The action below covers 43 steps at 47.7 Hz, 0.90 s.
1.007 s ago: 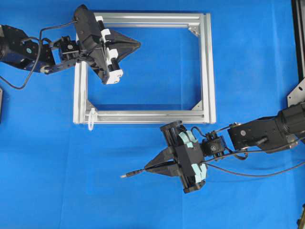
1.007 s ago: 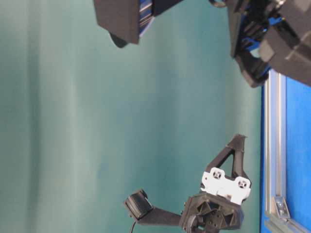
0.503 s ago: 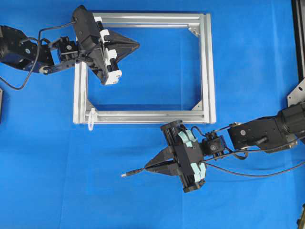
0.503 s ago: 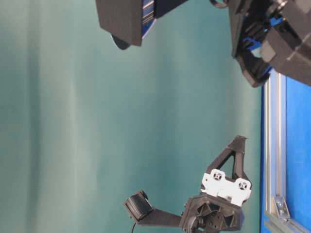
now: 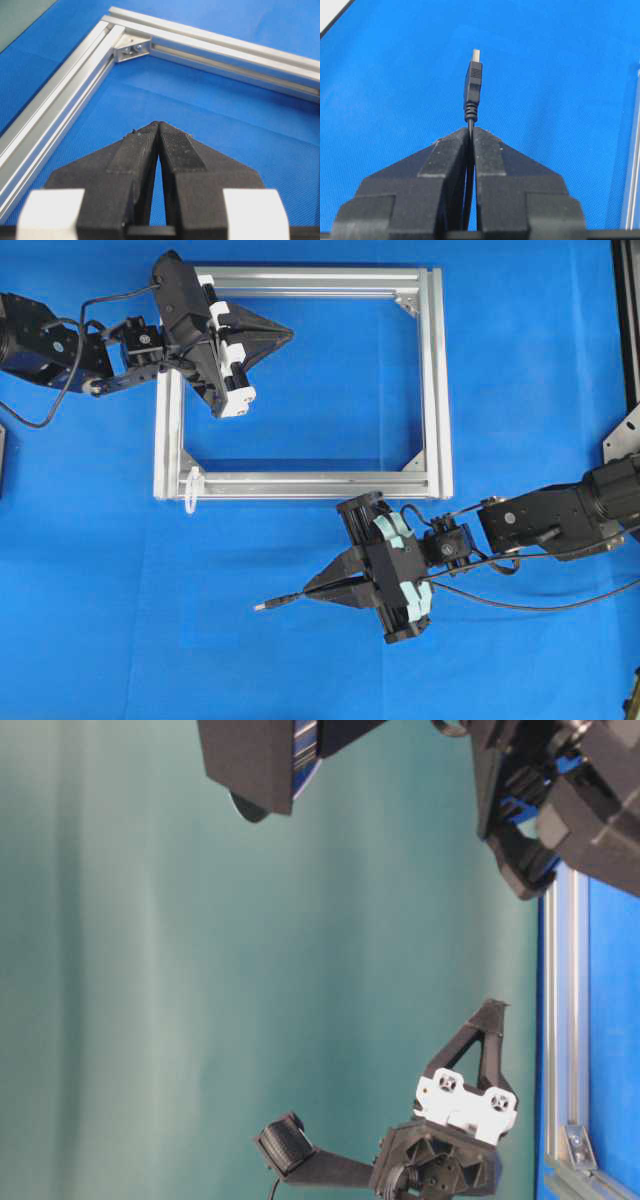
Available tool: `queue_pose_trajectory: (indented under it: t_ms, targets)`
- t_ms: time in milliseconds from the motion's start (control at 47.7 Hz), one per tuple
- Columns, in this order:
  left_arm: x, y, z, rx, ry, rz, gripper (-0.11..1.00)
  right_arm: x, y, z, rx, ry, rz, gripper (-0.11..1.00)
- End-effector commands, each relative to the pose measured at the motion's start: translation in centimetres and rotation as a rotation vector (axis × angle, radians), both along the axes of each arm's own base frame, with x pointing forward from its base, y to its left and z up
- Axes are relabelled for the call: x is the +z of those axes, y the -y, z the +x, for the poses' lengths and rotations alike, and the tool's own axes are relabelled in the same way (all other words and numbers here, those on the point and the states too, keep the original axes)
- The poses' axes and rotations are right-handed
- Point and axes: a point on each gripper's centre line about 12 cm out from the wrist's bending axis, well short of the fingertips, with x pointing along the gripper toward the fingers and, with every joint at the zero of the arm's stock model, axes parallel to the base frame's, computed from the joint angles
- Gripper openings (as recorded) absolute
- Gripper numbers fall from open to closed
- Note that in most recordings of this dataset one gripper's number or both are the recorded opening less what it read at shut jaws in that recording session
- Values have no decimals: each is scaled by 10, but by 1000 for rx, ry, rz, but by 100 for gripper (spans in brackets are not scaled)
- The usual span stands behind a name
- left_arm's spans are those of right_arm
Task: Insert the wire through the string loop located on the left side.
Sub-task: 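Move the right gripper with the cable toward the white zip-tie loop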
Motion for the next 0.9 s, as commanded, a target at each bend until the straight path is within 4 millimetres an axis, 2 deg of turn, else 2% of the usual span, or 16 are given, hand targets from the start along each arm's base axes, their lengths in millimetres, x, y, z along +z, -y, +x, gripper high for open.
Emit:
queue_pose_trajectory:
  t_ms: [0, 650, 776, 881]
  targets:
    - [14, -1, 2, 1, 41, 12, 0, 19, -1, 4, -1, 54, 16, -10]
    - [15, -1, 3, 0, 44, 13, 0, 19, 1, 5, -8, 53, 16, -10]
    - [15, -1, 3, 1, 43, 12, 0, 19, 11, 7, -31, 53, 15, -10]
    - [15, -1, 3, 1, 44, 13, 0, 18, 27, 10, -71, 49, 13, -10]
